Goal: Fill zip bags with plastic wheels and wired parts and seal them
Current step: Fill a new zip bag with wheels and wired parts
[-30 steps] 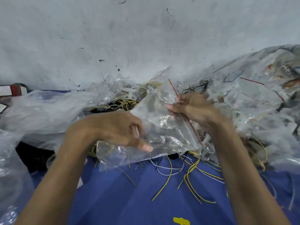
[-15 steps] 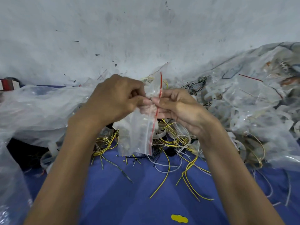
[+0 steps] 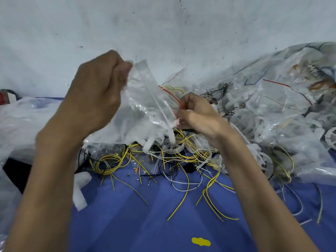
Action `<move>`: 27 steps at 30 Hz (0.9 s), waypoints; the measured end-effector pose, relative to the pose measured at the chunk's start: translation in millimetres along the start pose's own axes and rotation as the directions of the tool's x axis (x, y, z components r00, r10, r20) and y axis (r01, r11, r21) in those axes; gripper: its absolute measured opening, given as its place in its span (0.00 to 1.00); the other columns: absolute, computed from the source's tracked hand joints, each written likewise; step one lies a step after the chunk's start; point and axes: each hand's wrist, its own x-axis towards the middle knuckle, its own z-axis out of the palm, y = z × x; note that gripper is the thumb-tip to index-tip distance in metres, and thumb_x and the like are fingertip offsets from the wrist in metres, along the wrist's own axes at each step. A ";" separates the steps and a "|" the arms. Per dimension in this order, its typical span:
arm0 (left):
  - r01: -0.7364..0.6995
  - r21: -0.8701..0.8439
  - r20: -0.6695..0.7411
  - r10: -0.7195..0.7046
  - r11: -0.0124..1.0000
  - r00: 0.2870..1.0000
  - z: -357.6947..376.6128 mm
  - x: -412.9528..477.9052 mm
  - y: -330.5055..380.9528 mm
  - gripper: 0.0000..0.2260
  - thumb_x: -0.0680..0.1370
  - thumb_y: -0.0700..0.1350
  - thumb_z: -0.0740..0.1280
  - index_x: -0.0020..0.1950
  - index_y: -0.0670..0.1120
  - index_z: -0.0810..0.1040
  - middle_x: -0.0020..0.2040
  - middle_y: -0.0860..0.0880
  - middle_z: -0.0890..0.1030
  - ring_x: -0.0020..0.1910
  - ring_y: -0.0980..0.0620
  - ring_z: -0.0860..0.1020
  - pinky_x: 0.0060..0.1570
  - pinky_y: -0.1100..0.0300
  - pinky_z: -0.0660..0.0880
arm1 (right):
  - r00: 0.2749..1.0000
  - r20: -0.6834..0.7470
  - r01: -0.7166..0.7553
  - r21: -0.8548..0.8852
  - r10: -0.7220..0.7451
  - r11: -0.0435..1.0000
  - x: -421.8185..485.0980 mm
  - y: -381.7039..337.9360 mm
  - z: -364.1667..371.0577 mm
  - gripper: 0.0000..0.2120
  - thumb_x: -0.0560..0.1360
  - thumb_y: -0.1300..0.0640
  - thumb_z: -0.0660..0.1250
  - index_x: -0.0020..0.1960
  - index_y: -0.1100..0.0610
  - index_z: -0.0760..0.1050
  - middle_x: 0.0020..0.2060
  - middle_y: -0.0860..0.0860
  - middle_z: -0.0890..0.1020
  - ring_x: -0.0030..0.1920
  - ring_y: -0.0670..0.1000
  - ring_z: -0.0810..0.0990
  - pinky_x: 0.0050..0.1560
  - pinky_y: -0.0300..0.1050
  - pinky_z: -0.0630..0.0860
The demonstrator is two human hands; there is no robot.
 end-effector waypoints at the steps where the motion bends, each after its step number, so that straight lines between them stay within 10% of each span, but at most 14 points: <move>1: -0.006 -0.033 -0.015 0.006 0.999 1.000 3.1 0.5 5.7 0.13 0.81 0.50 0.53 0.43 0.45 0.69 0.33 0.51 0.72 0.34 0.50 0.70 0.36 0.60 0.62 | 1.000 0.022 0.004 0.023 -0.005 1.000 0.0 -0.6 2.3 0.10 0.74 0.71 0.63 0.42 0.58 0.67 0.34 0.52 0.73 0.25 0.42 0.76 0.30 0.36 0.77; 7: 0.030 -0.046 0.368 -0.011 0.998 0.930 17.7 -5.7 -3.5 0.21 0.68 0.66 0.60 0.51 0.52 0.70 0.51 0.57 0.71 0.57 0.57 0.65 0.59 0.62 0.63 | 0.997 0.063 -0.059 0.287 0.042 0.956 -3.9 0.2 1.0 0.08 0.74 0.69 0.64 0.53 0.65 0.74 0.35 0.52 0.80 0.29 0.44 0.78 0.27 0.35 0.75; 11: 0.095 -0.082 0.483 -0.044 0.992 0.875 17.4 -9.7 -22.0 0.08 0.72 0.47 0.72 0.41 0.52 0.73 0.45 0.55 0.79 0.49 0.58 0.74 0.60 0.57 0.68 | 0.993 0.111 -0.093 0.418 0.050 0.904 4.7 8.8 4.5 0.10 0.73 0.73 0.62 0.47 0.60 0.73 0.38 0.55 0.78 0.32 0.47 0.78 0.34 0.37 0.77; 16: 0.036 -0.141 0.203 -0.007 0.989 0.979 4.0 -5.4 -33.7 0.13 0.76 0.37 0.67 0.39 0.54 0.71 0.41 0.57 0.81 0.40 0.68 0.78 0.45 0.78 0.68 | 0.991 0.058 -0.116 -0.050 0.119 0.992 11.0 36.0 1.3 0.02 0.76 0.64 0.63 0.47 0.59 0.71 0.37 0.52 0.79 0.31 0.41 0.79 0.33 0.38 0.71; 20: 0.088 -0.124 0.308 -0.046 0.988 0.950 4.5 -7.0 -42.0 0.10 0.75 0.37 0.68 0.40 0.52 0.75 0.39 0.50 0.82 0.40 0.57 0.80 0.42 0.75 0.69 | 0.996 0.007 -0.089 -0.110 0.091 0.990 12.8 59.6 11.2 0.33 0.72 0.32 0.51 0.57 0.58 0.75 0.52 0.52 0.81 0.53 0.49 0.80 0.53 0.44 0.75; 24: 0.187 -0.084 0.473 -0.126 0.979 0.872 12.8 -8.5 -46.7 0.09 0.73 0.38 0.71 0.38 0.52 0.78 0.41 0.50 0.82 0.42 0.54 0.78 0.45 0.68 0.71 | 0.999 -0.029 -0.051 -0.659 0.042 0.750 25.9 99.9 19.0 0.14 0.77 0.53 0.62 0.58 0.60 0.75 0.58 0.58 0.77 0.60 0.58 0.74 0.59 0.51 0.70; 27: 0.210 -0.088 0.538 -0.131 0.974 0.833 18.8 -10.1 -46.7 0.09 0.72 0.38 0.72 0.38 0.52 0.78 0.40 0.53 0.81 0.38 0.62 0.77 0.40 0.74 0.69 | 0.995 -0.100 -0.091 -0.734 0.026 0.674 26.2 121.6 23.6 0.13 0.74 0.54 0.67 0.55 0.60 0.77 0.53 0.57 0.79 0.55 0.57 0.76 0.54 0.51 0.74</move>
